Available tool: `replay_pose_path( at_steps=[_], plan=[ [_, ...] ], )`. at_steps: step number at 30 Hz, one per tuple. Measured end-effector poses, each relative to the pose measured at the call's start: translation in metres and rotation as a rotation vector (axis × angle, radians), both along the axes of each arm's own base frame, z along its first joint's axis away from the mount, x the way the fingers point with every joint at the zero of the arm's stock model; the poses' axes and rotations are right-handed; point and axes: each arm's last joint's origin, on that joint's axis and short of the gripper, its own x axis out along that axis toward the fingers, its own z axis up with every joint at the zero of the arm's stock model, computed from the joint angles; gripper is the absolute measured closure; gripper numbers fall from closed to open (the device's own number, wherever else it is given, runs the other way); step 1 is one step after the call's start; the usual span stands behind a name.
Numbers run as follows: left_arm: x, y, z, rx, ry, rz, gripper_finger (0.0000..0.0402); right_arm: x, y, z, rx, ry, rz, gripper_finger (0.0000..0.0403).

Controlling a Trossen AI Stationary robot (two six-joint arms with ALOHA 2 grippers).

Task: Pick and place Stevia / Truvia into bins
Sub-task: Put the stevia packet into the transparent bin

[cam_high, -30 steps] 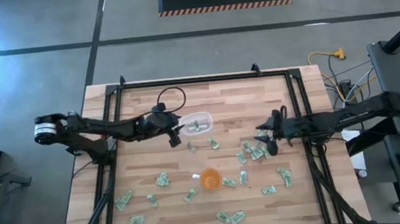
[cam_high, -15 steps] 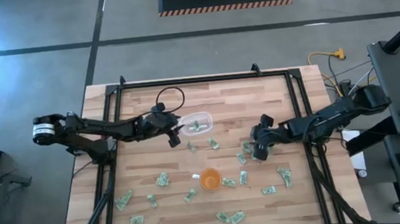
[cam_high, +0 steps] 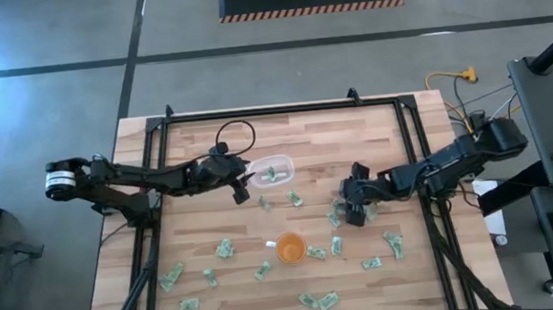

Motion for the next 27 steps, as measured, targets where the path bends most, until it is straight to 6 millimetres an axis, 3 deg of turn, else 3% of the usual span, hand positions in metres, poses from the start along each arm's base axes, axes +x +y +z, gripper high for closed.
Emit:
replay_pose_path(
  at_steps=[9,17,27],
  plan=[
    [0.000,0.000,0.000,-0.001,-0.003,0.002,0.0241,-0.009,-0.005,0.014,-0.102,-0.034,-0.105,0.0188],
    [0.000,0.000,0.000,-0.002,-0.007,0.002,0.0241,-0.004,0.002,0.021,0.100,-0.103,0.021,0.0188],
    [0.000,0.000,0.000,-0.002,-0.008,0.002,0.0241,0.004,0.003,0.003,0.116,-0.062,0.028,0.0188]
  ],
)
